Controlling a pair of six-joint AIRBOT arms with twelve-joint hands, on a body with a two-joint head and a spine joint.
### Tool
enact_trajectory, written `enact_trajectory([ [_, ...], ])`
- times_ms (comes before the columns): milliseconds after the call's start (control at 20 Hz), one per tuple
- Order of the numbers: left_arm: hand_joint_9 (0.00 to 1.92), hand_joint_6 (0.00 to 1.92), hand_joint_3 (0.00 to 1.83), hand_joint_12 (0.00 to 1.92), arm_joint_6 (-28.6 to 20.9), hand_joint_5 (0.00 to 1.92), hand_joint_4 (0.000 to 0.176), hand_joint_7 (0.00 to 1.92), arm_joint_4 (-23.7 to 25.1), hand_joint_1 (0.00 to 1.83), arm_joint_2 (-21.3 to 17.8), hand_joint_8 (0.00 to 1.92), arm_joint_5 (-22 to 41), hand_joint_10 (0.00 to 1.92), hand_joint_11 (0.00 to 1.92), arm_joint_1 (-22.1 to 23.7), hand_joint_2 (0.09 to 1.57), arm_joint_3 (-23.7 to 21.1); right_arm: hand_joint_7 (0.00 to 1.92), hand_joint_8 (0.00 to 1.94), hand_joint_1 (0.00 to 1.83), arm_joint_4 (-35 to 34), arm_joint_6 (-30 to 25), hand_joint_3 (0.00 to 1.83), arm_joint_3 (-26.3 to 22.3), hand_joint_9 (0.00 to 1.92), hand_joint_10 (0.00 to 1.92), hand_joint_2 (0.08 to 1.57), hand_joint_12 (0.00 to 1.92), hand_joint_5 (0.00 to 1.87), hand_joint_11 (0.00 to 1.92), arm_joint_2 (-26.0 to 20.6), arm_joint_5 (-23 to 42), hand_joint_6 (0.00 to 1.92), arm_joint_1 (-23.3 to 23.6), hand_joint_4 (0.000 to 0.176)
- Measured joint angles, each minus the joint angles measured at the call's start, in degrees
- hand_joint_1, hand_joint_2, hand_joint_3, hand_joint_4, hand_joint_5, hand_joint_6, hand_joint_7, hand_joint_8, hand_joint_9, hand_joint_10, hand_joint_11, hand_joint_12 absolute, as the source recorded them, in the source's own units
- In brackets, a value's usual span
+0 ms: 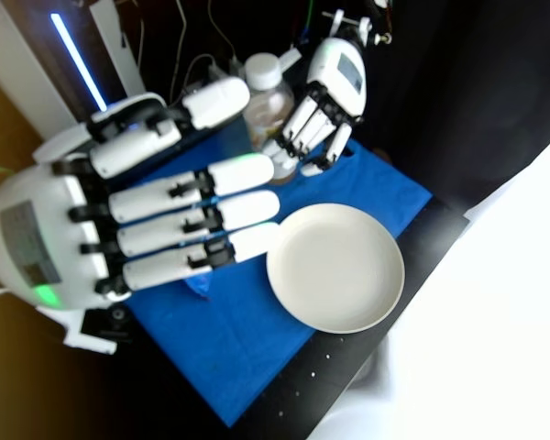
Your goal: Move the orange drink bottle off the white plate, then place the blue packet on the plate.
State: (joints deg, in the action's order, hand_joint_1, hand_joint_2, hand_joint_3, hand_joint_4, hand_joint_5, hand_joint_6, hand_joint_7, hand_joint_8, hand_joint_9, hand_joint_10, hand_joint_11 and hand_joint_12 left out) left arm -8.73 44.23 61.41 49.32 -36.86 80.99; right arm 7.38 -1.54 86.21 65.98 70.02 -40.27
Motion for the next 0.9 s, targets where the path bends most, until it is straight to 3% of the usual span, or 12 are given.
enact_trajectory([
  [250, 1.05, 1.38, 0.0, 1.17, 1.07, 0.64, 0.0, 0.93, -2.16, 1.2, 0.59, 1.16, 0.0, 0.0, 0.3, -1.11, 1.22, 0.04, 0.08, 0.0, 0.52, 0.11, 0.0, 0.0, 0.0, 0.03, 0.0, 0.95, 0.25, 0.05, 0.0, 0.11, 0.0, 0.0, 0.0, 0.176],
  [350, 1.06, 1.31, 0.0, 1.25, 1.14, 0.68, 0.0, 0.88, -2.27, 1.18, 0.59, 1.26, 0.0, 0.01, 0.38, -1.22, 1.22, 0.04, 0.07, 0.0, 0.52, -0.09, 0.02, 0.0, 0.0, 0.03, 0.0, 0.96, 0.23, 0.04, 0.0, 0.11, 0.0, 0.0, 0.0, 0.176],
  [500, 1.07, 1.23, 0.0, 1.25, 1.29, 0.73, 0.0, 0.9, -2.97, 1.2, 0.74, 1.25, 0.15, 0.02, 0.4, -2.08, 1.2, 0.07, 0.05, 0.0, 0.5, -0.09, 0.02, 0.01, 0.0, 0.02, 0.0, 0.99, 0.2, 0.02, 0.0, 0.2, -0.02, 0.0, 0.0, 0.168],
  [550, 1.06, 1.24, 0.0, 1.18, 1.31, 0.73, 0.0, 0.9, -3.32, 1.19, 0.9, 1.26, 0.07, 0.01, 0.39, -2.49, 1.2, 0.04, 0.05, 0.0, 0.51, -0.11, 0.0, 0.0, 0.0, 0.03, 0.0, 0.98, 0.21, 0.02, 0.01, 0.24, 0.02, 0.0, 0.0, 0.174],
  [700, 0.91, 1.36, 0.0, 0.93, 1.51, 0.69, 0.0, 0.89, -3.98, 1.18, 1.25, 1.18, 0.24, 0.0, 0.38, -2.78, 1.21, 0.04, 0.05, 0.0, 0.49, -0.02, 0.02, 0.0, 0.0, 0.04, 0.0, 0.99, 0.23, 0.03, 0.04, 0.35, -0.02, 0.0, 0.0, 0.166],
  [750, 0.86, 0.58, 0.0, 1.03, 1.53, 0.66, 0.0, 0.79, -3.98, 1.06, 1.25, 0.54, 0.24, 0.01, 0.31, -2.78, 1.14, 0.04, 0.06, 0.0, 0.49, -0.02, 0.02, 0.0, 0.0, 0.04, 0.0, 0.98, 0.23, 0.03, 0.03, 0.35, 0.0, 0.01, 0.0, 0.174],
  [800, 0.78, 0.2, 0.0, 1.11, 1.55, 0.69, 0.0, 0.79, -4.11, 1.0, 1.25, 0.2, 0.26, 0.01, 0.24, -3.02, 1.09, 0.04, 0.04, 0.0, 0.5, -0.15, 0.02, 0.0, 0.0, 0.04, 0.0, 0.96, 0.24, 0.04, 0.03, 0.35, -0.02, 0.0, 0.0, 0.176],
  [900, 0.62, 0.02, 0.0, 1.01, 1.27, 0.69, 0.0, 0.71, -4.46, 0.93, 1.25, 0.01, 0.92, 0.0, 0.14, -3.19, 1.04, 0.04, 0.03, 0.0, 0.51, -0.17, 0.02, 0.0, 0.0, 0.03, 0.0, 0.94, 0.25, 0.03, 0.03, 0.35, -0.02, 0.0, 0.0, 0.176],
])
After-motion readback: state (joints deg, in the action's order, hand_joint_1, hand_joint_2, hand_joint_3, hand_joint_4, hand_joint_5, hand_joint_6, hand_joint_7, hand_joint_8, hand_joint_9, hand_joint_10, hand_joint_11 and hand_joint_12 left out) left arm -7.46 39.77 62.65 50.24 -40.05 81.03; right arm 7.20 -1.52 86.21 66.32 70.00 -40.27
